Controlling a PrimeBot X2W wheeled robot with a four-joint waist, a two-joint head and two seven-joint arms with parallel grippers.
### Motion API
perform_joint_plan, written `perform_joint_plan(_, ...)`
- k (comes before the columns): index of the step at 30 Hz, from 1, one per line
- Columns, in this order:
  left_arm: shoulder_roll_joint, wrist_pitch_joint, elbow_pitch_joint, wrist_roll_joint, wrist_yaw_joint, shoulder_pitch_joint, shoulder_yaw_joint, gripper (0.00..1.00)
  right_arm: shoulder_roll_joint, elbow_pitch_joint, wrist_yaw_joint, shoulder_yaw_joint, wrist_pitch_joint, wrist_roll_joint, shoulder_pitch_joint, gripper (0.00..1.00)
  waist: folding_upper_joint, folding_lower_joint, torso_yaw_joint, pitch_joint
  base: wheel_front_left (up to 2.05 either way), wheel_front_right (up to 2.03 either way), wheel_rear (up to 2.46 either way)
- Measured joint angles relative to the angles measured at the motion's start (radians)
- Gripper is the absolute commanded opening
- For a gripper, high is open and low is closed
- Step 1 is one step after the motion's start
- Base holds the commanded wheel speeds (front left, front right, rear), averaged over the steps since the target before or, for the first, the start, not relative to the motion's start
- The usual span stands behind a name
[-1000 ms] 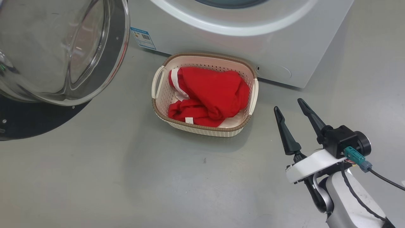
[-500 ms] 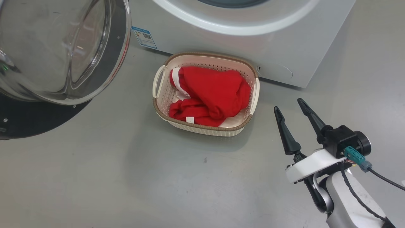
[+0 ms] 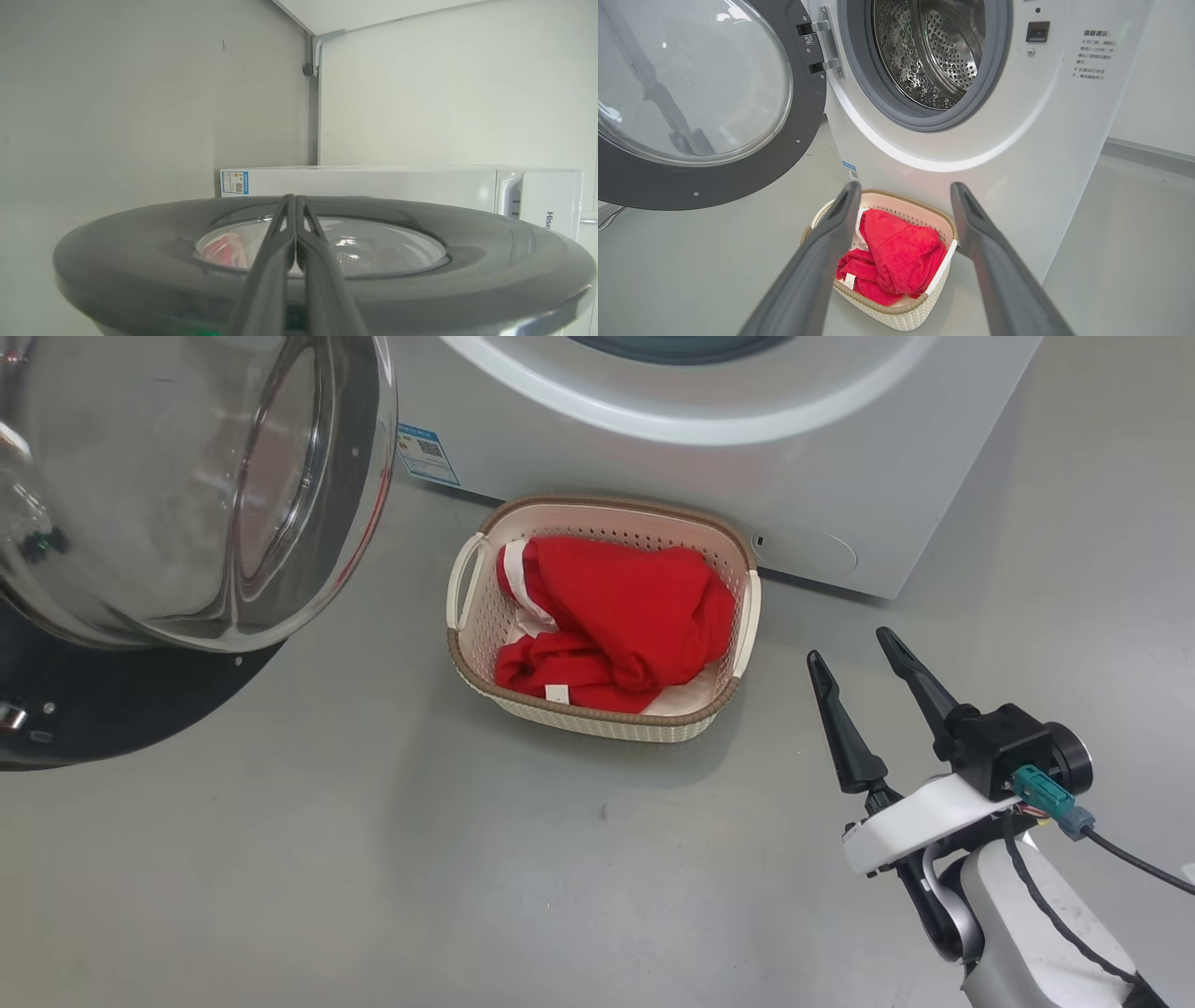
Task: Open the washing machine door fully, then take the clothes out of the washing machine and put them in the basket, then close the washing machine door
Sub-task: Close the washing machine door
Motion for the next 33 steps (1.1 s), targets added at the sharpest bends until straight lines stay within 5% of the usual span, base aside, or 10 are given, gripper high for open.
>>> perform_joint_plan(17,-0.065,0.193,0.002,-0.047,-0.099,0.046,-0.041,0.00,0.017,0.018,0.000,0.010,-0.007,0.023,0.002,1.00,0.0000,0.0000,0.002,-0.060,0.00,0.00,0.00)
perform_joint_plan(33,-0.159,0.347,-0.054,-0.109,-0.146,0.090,-0.074,0.00,0.025,0.020,0.000,0.001,-0.007,0.023,0.002,1.00,0.0000,0.0000,0.009,-0.075,0.00,0.00,0.00)
